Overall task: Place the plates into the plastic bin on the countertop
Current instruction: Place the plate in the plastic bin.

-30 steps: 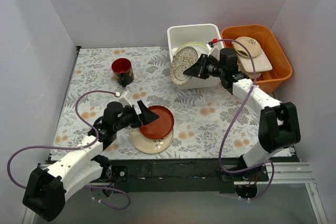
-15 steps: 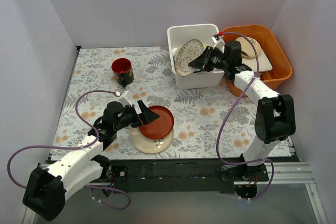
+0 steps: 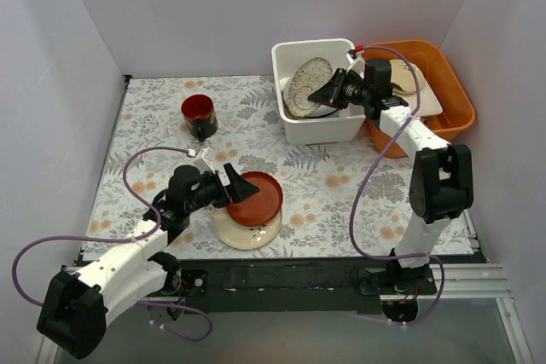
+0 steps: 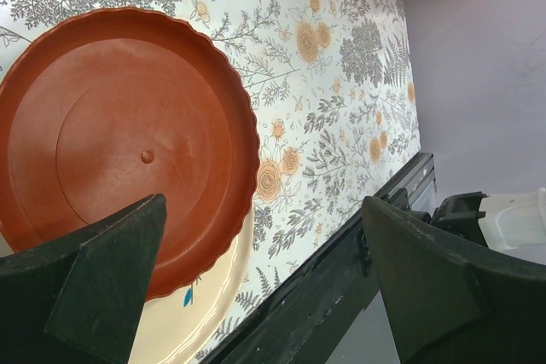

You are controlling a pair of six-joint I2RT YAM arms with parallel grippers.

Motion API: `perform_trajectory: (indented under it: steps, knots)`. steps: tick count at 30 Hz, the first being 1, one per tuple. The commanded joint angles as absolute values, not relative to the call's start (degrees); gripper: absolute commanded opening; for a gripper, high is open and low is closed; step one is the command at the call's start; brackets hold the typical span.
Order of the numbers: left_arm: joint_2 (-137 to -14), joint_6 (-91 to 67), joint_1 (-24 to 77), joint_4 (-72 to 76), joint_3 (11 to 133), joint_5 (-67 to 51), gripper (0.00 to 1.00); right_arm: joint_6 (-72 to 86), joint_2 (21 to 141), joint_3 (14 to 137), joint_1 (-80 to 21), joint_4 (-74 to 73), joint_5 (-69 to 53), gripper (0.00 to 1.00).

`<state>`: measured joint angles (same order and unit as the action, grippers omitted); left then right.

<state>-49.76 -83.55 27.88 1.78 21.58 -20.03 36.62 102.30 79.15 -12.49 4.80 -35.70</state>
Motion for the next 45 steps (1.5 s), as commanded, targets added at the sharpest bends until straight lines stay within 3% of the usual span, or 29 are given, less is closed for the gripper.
perform_trajectory:
  steps: [1, 40, 45]
  knots:
    - [-49.83, -82.53, 27.95, 2.55, 20.83, -20.74, 0.98, 35.42, 103.01, 85.25, -11.87, 7.03, -35.33, 0.01]
    - [-51.33, -81.56, 27.95, 2.46, 21.45, -20.92, 0.98, 30.94, 117.16, 95.98, -9.67, -4.13, -28.65, 0.01]
    - [-51.42, -81.56, 27.95, 2.46, 21.36, -21.01, 0.98, 30.5, 117.25, 95.89, -9.49, -4.75, -27.95, 0.06]
